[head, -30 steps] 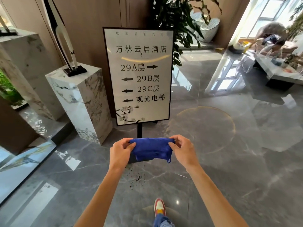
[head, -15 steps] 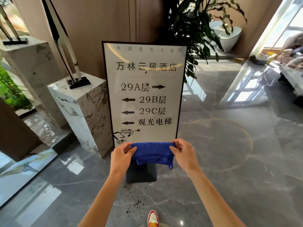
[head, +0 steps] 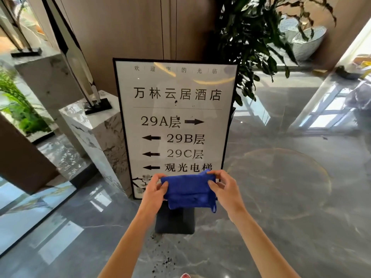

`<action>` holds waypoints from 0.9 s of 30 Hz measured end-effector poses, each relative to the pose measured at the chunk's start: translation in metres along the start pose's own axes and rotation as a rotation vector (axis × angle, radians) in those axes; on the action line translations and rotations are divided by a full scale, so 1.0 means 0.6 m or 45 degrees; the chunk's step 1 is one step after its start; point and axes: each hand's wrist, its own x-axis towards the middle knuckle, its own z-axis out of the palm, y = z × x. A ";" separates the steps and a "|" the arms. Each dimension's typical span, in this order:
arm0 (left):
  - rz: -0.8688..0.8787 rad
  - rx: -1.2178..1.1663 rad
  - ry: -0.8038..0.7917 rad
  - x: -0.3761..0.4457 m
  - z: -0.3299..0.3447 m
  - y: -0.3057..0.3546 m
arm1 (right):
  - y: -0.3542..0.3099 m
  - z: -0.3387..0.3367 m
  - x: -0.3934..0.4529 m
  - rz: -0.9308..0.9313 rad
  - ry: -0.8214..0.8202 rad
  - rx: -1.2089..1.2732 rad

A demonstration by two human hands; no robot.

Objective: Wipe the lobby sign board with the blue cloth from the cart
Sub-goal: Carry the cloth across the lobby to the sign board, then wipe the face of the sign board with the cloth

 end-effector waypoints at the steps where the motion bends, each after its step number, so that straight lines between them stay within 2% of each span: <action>1: -0.012 -0.053 -0.004 0.005 0.001 0.000 | -0.002 -0.001 0.006 -0.003 -0.015 0.043; 6: -0.055 -0.360 -0.049 0.038 0.009 0.005 | -0.007 -0.001 0.034 0.025 -0.081 0.409; 10: -0.015 -0.369 -0.126 0.065 0.011 0.020 | -0.002 0.011 0.054 0.176 -0.162 1.034; 12: 0.016 -0.345 -0.154 0.079 0.004 0.023 | -0.005 0.020 0.062 0.268 -0.254 1.188; 15: 0.051 -0.304 -0.192 0.102 -0.006 0.025 | -0.010 0.035 0.068 0.376 -0.395 1.265; 21: -0.031 -0.344 -0.297 0.148 -0.015 0.058 | -0.010 0.094 0.067 0.573 -0.374 1.453; 27: -0.091 -0.372 -0.436 0.175 -0.028 0.081 | -0.038 0.152 0.067 0.540 -0.426 1.421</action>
